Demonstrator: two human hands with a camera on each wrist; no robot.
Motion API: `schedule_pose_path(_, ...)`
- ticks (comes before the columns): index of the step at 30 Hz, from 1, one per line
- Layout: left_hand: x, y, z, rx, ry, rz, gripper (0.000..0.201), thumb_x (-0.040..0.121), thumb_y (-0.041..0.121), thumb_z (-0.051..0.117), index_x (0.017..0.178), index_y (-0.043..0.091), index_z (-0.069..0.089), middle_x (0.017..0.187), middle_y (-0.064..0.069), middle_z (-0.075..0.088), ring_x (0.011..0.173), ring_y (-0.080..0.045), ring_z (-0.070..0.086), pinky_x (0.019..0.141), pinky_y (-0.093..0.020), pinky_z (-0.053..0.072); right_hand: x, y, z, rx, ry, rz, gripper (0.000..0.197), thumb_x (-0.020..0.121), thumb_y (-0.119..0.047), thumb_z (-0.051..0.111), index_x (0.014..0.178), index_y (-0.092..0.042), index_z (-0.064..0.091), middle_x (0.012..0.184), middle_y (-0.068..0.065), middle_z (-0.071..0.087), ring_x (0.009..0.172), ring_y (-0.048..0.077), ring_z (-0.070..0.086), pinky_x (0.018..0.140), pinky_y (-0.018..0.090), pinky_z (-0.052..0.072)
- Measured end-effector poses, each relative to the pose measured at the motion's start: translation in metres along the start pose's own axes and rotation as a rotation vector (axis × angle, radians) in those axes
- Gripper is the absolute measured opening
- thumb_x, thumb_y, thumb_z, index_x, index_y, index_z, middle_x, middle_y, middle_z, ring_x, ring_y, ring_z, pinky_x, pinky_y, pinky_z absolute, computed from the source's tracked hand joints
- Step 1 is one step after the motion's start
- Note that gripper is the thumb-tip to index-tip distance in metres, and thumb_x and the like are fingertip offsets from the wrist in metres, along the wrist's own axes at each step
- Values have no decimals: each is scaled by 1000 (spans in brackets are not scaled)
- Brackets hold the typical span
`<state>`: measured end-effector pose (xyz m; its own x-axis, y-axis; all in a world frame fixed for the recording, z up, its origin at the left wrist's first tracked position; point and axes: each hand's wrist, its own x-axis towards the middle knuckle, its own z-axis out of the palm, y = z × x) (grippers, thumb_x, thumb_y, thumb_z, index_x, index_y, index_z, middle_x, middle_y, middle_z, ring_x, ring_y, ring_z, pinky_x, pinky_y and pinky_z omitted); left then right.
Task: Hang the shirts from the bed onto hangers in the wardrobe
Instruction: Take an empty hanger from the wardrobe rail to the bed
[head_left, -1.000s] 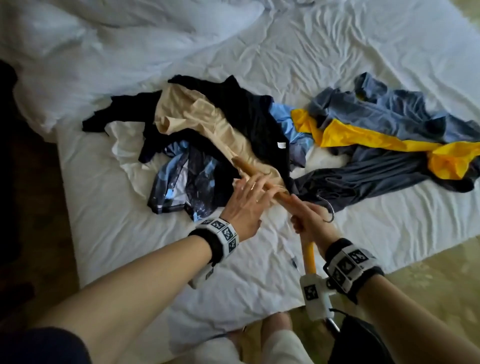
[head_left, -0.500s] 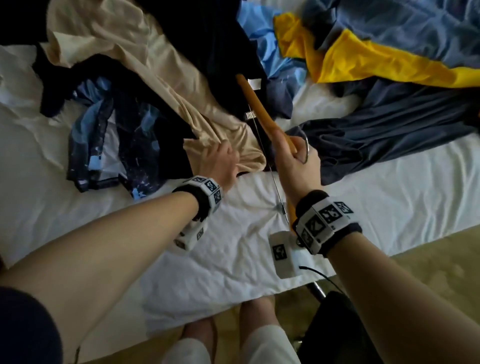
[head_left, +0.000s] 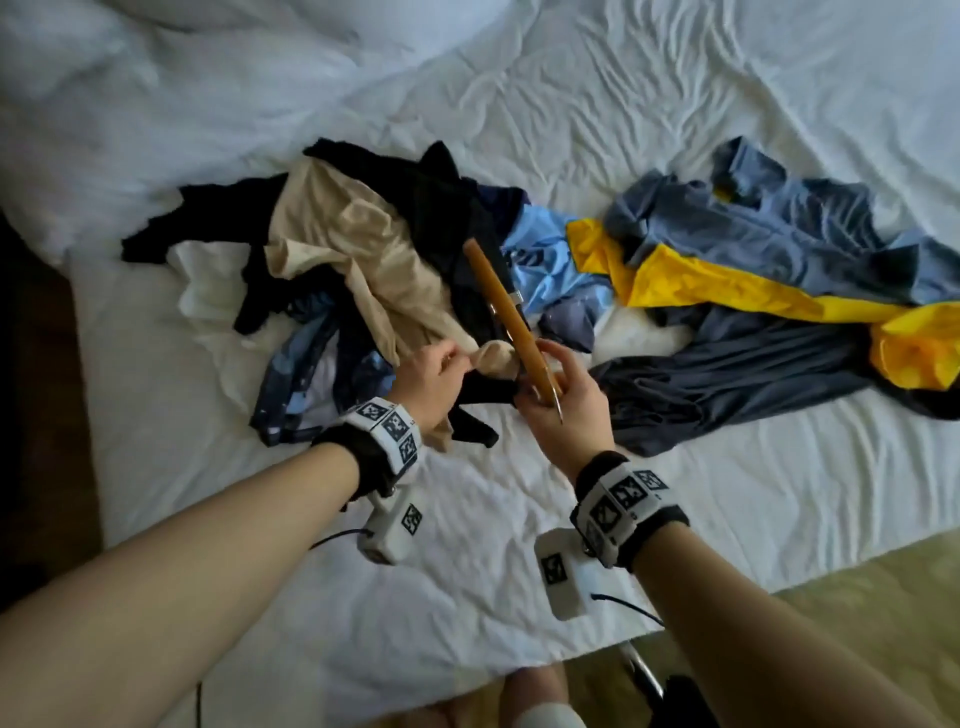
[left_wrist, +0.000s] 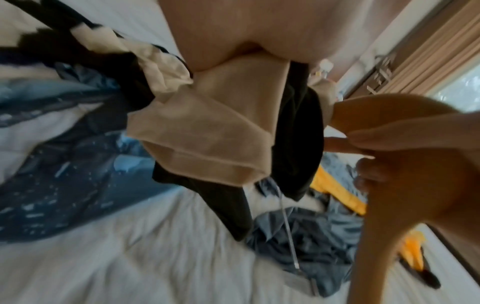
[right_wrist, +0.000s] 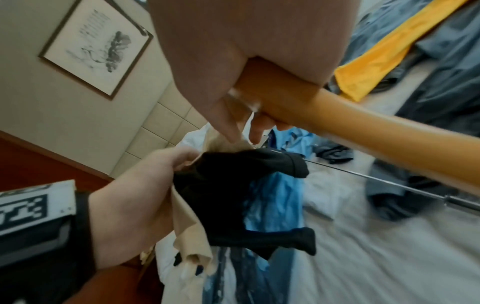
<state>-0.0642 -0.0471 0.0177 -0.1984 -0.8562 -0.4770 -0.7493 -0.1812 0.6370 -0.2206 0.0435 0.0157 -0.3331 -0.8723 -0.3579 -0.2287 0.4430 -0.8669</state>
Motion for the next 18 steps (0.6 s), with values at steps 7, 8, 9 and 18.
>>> schedule_pose_path(7, -47, 34, -107, -84, -14, 244, 21, 91, 21, 69, 106, 6, 73, 100, -6, 74, 98, -16, 68, 88, -28, 51, -10, -104, 36, 64, -60, -132, 48, 76, -21, 76, 118, -36, 58, 93, -4, 74, 87, 15, 70, 83, 46, 57)
schedule_pose_path(8, -53, 39, -123, -114, 13, 285, 23, 92, 23, 67, 107, 6, 73, 103, -6, 74, 101, -16, 68, 92, -29, 51, -12, -118, 39, 89, -57, -144, 45, 76, -27, 76, 117, -37, 60, 93, -4, 74, 87, 17, 70, 82, 48, 57)
schedule_pose_path(9, -58, 43, -139, -137, 29, 308, 25, 93, 26, 66, 107, 7, 73, 105, -7, 74, 104, -16, 67, 95, -29, 50, -14, -133, 41, 113, -60, -158, 44, 74, -33, 76, 115, -39, 61, 94, -2, 74, 87, 19, 71, 83, 49, 57)
schedule_pose_path(18, -98, 62, -219, -110, 168, 306, 41, 89, 9, 68, 56, 30, 56, 42, 20, 50, 48, 10, 49, 54, -9, 35, -37, -235, 37, 79, -8, -352, 40, 81, 1, 64, 114, -23, 66, 98, -6, 72, 95, 8, 68, 90, 36, 57)
